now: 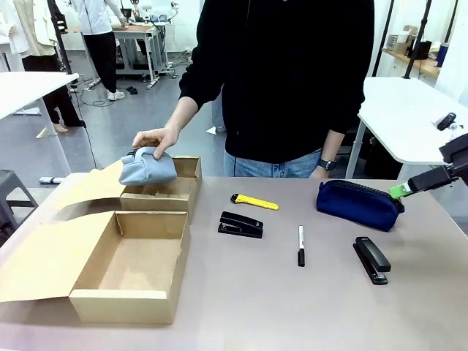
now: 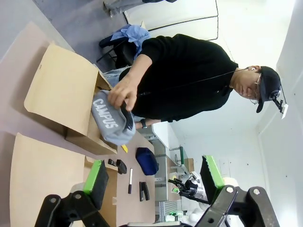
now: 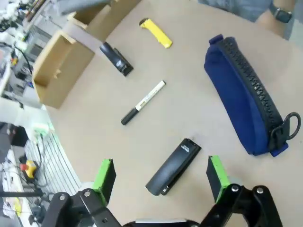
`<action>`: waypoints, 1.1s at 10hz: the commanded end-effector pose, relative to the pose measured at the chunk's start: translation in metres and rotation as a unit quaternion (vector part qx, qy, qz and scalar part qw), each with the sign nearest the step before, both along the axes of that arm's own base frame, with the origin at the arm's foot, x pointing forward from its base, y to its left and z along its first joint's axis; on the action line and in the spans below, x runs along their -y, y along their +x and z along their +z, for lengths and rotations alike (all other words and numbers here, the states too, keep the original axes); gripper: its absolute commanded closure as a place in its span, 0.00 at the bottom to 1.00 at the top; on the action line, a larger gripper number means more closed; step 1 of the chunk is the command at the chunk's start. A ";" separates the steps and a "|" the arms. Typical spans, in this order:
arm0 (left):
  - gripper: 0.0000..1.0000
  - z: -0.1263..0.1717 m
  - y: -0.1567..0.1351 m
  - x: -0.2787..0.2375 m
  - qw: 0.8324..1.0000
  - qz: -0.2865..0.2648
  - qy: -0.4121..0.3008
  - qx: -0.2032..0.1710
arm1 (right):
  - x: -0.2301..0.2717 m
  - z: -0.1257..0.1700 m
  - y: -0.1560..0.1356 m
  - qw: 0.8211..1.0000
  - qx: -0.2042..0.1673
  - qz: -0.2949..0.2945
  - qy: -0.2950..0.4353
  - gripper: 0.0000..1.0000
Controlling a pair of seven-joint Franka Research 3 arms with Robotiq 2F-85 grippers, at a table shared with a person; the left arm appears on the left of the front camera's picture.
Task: Place items inside the box.
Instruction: Pick up a Pencil pouch or Stapler and place it inside the Mailer Box closest to the robot.
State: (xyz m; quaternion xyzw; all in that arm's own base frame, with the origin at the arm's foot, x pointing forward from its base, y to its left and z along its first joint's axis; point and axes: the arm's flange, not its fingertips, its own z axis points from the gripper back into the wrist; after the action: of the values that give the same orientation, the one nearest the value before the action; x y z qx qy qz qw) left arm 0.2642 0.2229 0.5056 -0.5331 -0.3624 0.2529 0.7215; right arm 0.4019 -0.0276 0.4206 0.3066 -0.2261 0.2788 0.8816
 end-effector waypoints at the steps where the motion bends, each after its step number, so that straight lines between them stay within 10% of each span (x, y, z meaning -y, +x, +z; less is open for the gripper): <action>1: 0.00 -0.001 0.001 0.000 1.000 -0.001 -0.001 0.019 | -0.010 0.004 0.036 0.987 0.096 0.063 -0.114 0.00; 4: 0.00 -0.001 0.001 0.000 1.000 -0.001 -0.001 0.019 | -0.018 0.000 0.118 0.967 0.096 0.161 -0.170 0.00; 11: 0.00 -0.001 0.001 0.000 1.000 -0.001 -0.001 0.019 | -0.063 -0.093 0.166 0.932 0.065 0.272 -0.232 0.00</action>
State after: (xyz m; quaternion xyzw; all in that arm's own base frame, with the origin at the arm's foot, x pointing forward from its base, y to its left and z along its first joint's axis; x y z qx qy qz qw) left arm 0.2644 0.2236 0.5057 -0.5334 -0.3619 0.2530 0.7214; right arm 0.5579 0.0352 0.3311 0.1303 -0.1267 0.5593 0.8088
